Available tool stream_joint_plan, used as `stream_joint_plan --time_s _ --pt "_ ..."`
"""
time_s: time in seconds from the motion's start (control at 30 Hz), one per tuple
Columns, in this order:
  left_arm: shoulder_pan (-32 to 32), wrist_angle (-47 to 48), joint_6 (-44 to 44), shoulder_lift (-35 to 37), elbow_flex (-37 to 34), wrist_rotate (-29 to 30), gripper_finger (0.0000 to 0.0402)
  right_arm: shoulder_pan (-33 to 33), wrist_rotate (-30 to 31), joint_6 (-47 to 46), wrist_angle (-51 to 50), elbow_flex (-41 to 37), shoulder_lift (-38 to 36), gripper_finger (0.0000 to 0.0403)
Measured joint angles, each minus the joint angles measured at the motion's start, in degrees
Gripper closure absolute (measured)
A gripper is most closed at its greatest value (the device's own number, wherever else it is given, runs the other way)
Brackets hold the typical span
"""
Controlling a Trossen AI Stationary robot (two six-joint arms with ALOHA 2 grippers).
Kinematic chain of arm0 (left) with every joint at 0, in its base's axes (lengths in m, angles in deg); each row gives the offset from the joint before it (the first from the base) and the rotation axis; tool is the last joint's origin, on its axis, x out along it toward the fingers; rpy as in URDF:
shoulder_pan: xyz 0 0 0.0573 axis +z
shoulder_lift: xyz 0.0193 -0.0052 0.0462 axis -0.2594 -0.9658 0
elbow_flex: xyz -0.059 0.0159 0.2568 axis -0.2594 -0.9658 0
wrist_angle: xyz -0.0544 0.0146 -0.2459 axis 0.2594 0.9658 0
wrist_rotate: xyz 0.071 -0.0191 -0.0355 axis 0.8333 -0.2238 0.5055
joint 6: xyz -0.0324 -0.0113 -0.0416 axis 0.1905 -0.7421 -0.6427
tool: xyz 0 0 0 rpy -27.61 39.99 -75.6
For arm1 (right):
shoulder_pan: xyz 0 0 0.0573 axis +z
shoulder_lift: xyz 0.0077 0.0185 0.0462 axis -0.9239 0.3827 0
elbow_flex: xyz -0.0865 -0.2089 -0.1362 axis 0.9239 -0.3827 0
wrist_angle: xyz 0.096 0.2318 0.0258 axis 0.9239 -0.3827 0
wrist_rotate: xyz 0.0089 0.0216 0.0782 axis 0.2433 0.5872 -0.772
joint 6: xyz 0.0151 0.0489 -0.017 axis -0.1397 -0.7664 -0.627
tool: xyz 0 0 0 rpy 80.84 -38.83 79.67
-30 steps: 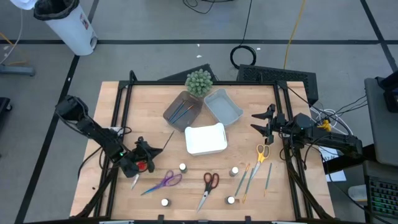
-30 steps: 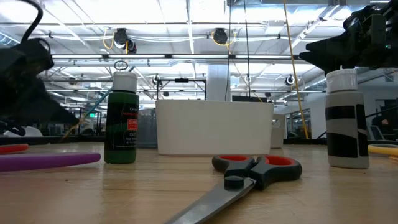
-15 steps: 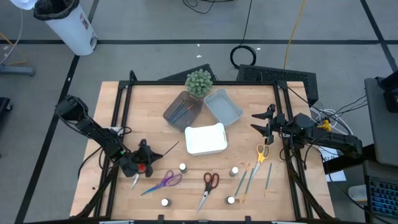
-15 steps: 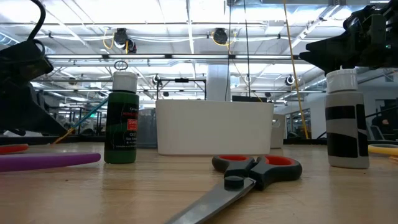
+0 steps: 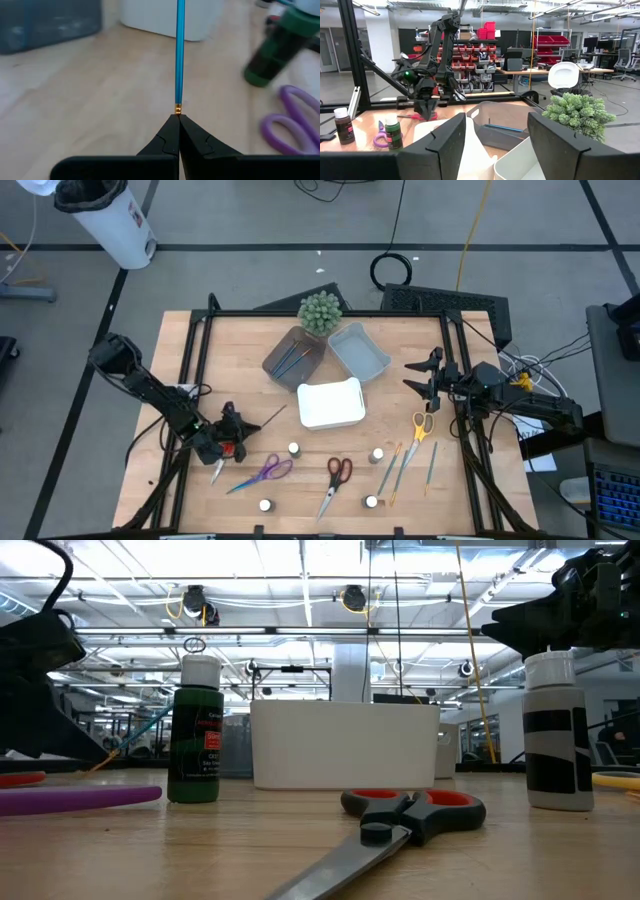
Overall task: Pick & Place Paint Supplies
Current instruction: Put the blue paint brush into the black bin
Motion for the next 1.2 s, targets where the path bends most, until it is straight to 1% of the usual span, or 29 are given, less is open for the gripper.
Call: stream_joint_plan --time_s 0.17,0.27,0.33,0.4,0.5,0.67,0.8,0.93,1.2 --pt "0.05 6.26 -6.34 -0.02 0.00 2.61 0.0401 0.00 0.00 0.00 -0.01 0.00 0.00 0.0199" --pt "0.05 10.34 -11.40 -0.03 0.00 2.81 0.0401 0.00 0.00 0.02 -0.01 0.00 0.00 0.0198" --pt "0.05 11.32 -13.65 -0.05 0.00 2.80 0.0401 0.00 0.00 0.01 -0.01 -0.01 0.00 0.0196" --pt "0.05 10.91 -13.73 -0.11 0.00 2.71 0.0401 0.00 0.00 0.00 0.01 -0.01 -0.02 0.0195" --pt "0.05 8.06 -11.37 -0.11 0.00 1.91 0.0401 0.00 0.00 0.00 0.00 -0.02 -0.02 0.0196" --pt "0.05 3.90 -7.86 -0.11 0.00 -1.29 0.0401 0.00 0.00 0.00 0.01 -0.02 -0.02 0.0197" --pt "0.05 4.26 -8.12 -0.13 0.00 -2.15 0.0401 0.00 0.00 0.00 0.01 0.00 0.00 0.0197" --pt "0.19 5.74 -9.04 -1.43 0.00 0.76 0.0401 0.00 0.00 0.00 0.01 -0.01 -0.01 0.0199" --pt "2.38 8.80 -14.82 -6.27 0.02 6.91 0.0401 0.00 0.00 0.00 0.00 0.00 -0.02 0.0195"
